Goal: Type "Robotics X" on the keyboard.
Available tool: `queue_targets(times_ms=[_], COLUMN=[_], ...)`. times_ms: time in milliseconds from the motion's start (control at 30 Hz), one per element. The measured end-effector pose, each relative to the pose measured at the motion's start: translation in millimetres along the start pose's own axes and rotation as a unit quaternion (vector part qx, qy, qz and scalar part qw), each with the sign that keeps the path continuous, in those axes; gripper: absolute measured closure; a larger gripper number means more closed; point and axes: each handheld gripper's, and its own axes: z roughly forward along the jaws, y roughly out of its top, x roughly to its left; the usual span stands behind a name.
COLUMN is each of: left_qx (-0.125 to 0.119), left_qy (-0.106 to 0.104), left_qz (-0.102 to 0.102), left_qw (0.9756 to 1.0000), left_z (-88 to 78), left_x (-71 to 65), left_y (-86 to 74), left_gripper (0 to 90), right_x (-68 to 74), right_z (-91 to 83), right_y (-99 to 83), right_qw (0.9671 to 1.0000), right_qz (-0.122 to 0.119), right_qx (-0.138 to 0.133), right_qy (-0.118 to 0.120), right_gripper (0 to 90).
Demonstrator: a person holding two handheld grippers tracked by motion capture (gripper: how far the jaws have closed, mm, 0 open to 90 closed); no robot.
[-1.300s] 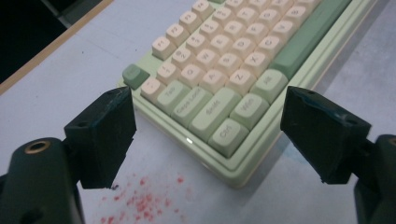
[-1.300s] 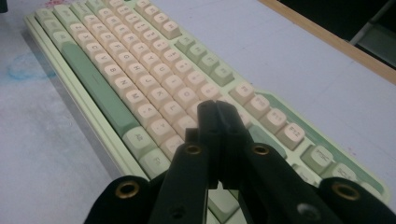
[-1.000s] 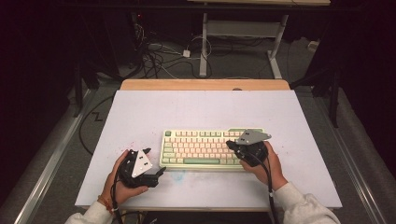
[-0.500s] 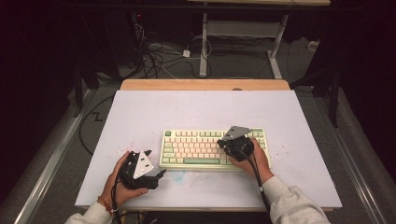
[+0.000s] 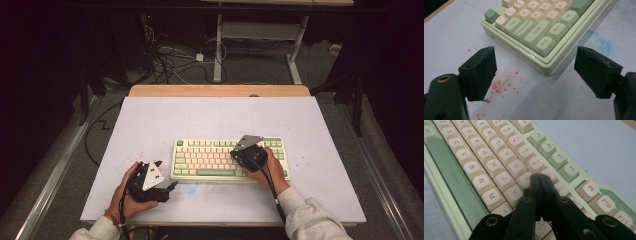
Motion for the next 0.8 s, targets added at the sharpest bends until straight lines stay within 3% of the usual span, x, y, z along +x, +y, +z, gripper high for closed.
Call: queue_targets(times_ms=[133,367,467,633,667,800], left_qx=[0.0,0.001,-0.002,-0.007,-0.008,-0.007], left_qy=[0.0,0.003,0.004,0.005,0.005,0.006], left_qz=[-0.002,-0.003,-0.007,-0.015,-0.017,-0.02], left_qw=[1.0,1.0,1.0,0.9999,0.9998,0.9997], left_z=[0.3,-0.3,-1.4,-3.1,-3.3,-4.1], left_x=[0.8,1.1,1.1,2.3,2.4,3.3], left_y=[0.0,0.8,1.0,1.8,1.7,2.5], left_gripper=[17.0,17.0,17.6,20.6,21.5,23.0], right_x=[1.7,2.4,3.3,4.1,4.8,5.5], right_z=[-9.1,-21.2,-28.3,-38.8,-42.3,-47.9], right_y=[-0.1,-0.1,-1.1,-3.8,-4.9,-7.0], right_qw=[0.9995,0.9983,0.9974,0.9953,0.9944,0.9929], right_qz=[0.0,0.001,0.002,0.004,0.003,0.005], right_qx=[-0.032,-0.057,-0.072,-0.097,-0.106,-0.118], right_qy=[0.001,0.008,0.006,0.001,-0.003,-0.015], right_gripper=[90.0,90.0,86.0,68.7,57.5,47.9])
